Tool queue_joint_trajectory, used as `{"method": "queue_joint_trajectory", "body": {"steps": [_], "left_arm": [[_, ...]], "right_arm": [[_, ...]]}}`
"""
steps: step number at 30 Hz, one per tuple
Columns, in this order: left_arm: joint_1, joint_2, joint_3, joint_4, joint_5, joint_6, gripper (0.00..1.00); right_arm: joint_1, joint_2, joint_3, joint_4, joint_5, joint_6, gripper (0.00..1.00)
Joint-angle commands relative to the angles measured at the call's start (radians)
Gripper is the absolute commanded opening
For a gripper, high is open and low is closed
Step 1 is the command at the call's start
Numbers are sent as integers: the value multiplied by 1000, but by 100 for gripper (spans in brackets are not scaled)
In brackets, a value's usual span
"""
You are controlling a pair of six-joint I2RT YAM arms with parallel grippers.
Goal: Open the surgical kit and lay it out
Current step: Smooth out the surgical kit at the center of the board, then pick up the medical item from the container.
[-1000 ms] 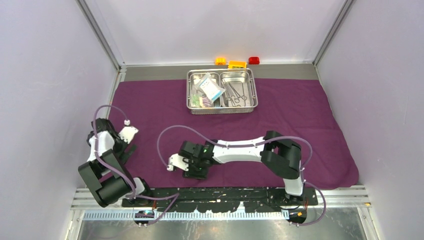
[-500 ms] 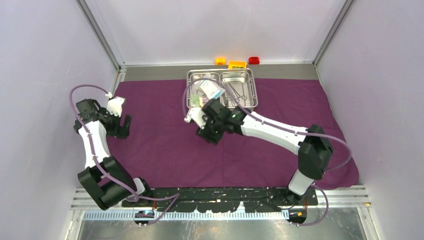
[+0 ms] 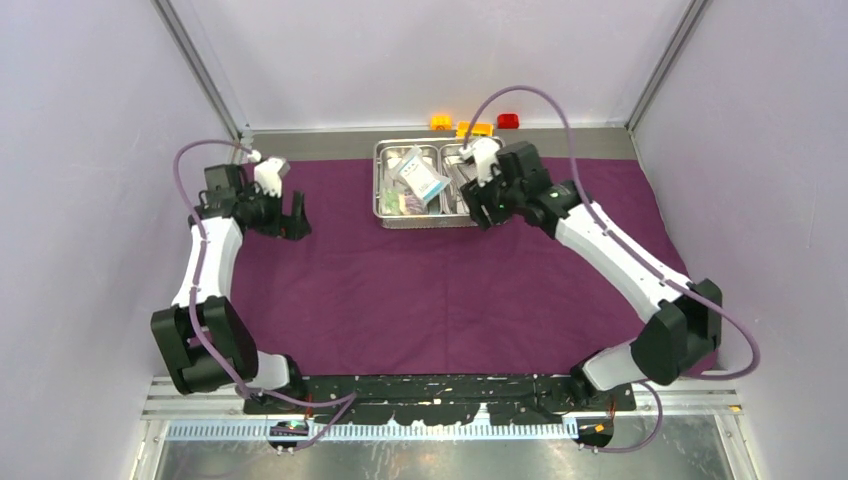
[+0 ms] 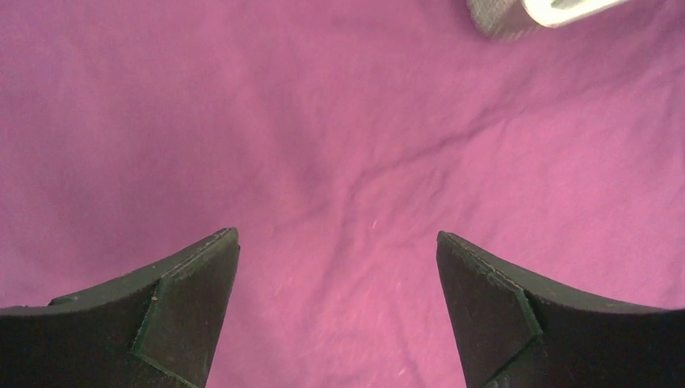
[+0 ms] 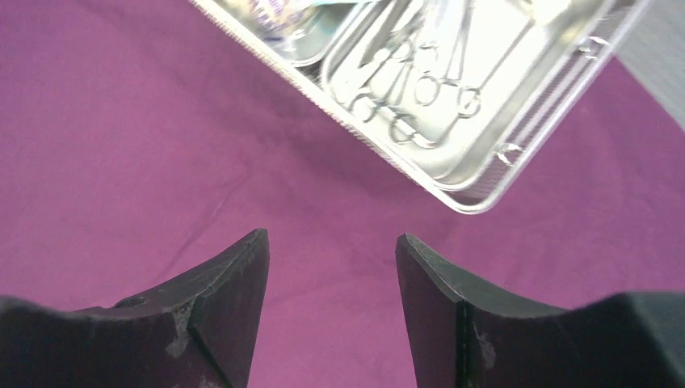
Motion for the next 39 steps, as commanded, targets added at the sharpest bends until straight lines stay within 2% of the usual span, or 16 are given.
{"method": "queue_joint_trajectory", "body": {"steps": [1,8,15,20,27,31,36,39], "left_arm": [[-87,34,129,115,72,-161,95],[-296,187,303,172,16,-274,95],[-440,396,506,215,-37,-347,88],[-539,591,722,171,-68,-325,85],[-658,843,1000,33,-157,-172,82],[-702,915,1054,-14,-204,-112,80],[-742,949,1041,-20,-259,-75,75],[-760,961,1038,-17,-306,-58,69]], "right_arm": [[-96,-91,-23,94,36,71,66],[-304,-119,-47,147,-21,140,75],[-392,-144,-105,182,-47,128,76],[-404,-138,-138,185,-62,103,76],[-429,-141,-157,187,-89,74,76],[-444,-137,-168,187,-106,69,76],[-451,-127,-169,186,-123,66,76],[-453,-130,-171,185,-131,66,76]]}}
